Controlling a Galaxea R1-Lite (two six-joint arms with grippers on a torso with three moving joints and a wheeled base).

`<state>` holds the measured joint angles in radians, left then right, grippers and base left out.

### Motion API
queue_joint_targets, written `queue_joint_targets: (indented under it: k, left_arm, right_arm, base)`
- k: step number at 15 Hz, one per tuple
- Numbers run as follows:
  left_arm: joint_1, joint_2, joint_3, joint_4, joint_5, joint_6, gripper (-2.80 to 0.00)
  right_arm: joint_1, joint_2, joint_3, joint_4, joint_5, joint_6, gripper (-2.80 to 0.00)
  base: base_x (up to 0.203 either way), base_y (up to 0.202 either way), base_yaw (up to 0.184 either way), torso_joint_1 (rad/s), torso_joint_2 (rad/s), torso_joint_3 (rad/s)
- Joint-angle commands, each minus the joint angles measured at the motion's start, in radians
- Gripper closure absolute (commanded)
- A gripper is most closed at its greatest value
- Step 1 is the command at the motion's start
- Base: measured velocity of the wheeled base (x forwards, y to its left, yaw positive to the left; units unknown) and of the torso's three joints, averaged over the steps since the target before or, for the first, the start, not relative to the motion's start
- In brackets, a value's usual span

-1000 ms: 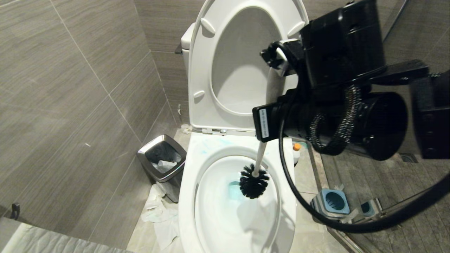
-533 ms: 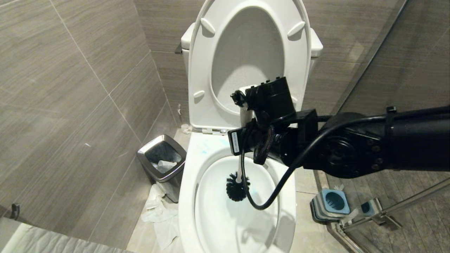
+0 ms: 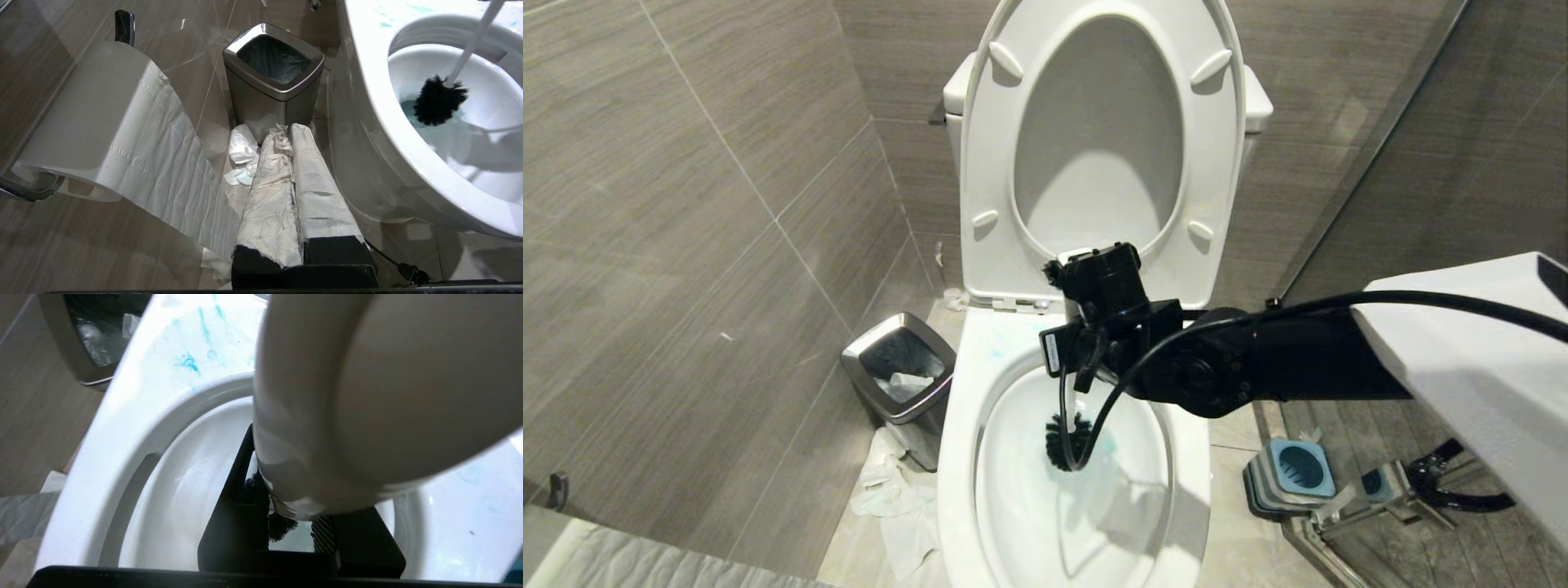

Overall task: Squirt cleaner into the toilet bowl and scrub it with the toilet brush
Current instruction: Scrub the toilet bowl

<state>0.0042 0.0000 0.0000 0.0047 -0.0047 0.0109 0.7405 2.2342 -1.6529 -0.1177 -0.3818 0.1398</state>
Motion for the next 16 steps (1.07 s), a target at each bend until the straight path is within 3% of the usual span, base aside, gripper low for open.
queue_joint_targets:
  k: [1, 6, 14, 16]
  left_arm:
    - [0.0, 0.002, 0.002, 0.0, 0.0, 0.0, 0.0]
    - [0.0, 0.002, 0.002, 0.0, 0.0, 0.0, 0.0]
    - [0.0, 0.002, 0.002, 0.0, 0.0, 0.0, 0.0]
    - [0.0, 0.002, 0.002, 0.0, 0.0, 0.0, 0.0]
  right_arm:
    - [-0.01, 0.098, -0.052, -0.002, -0.003, -0.002, 0.0]
    - [-0.045, 0.244, -0.195, -0.004, -0.008, -0.024, 0.0]
    - [-0.037, -0.126, -0.03, 0.005, -0.012, -0.079, 0.0]
    - [-0.037, -0.128, 0.003, 0.003, -0.009, -0.081, 0.0]
  base:
    - [0.0, 0.0, 0.0, 0.0, 0.0, 0.0]
    - [0.0, 0.0, 0.0, 0.0, 0.0, 0.0]
    - [0.0, 0.0, 0.0, 0.0, 0.0, 0.0]
    - [0.0, 0.0, 0.0, 0.0, 0.0, 0.0]
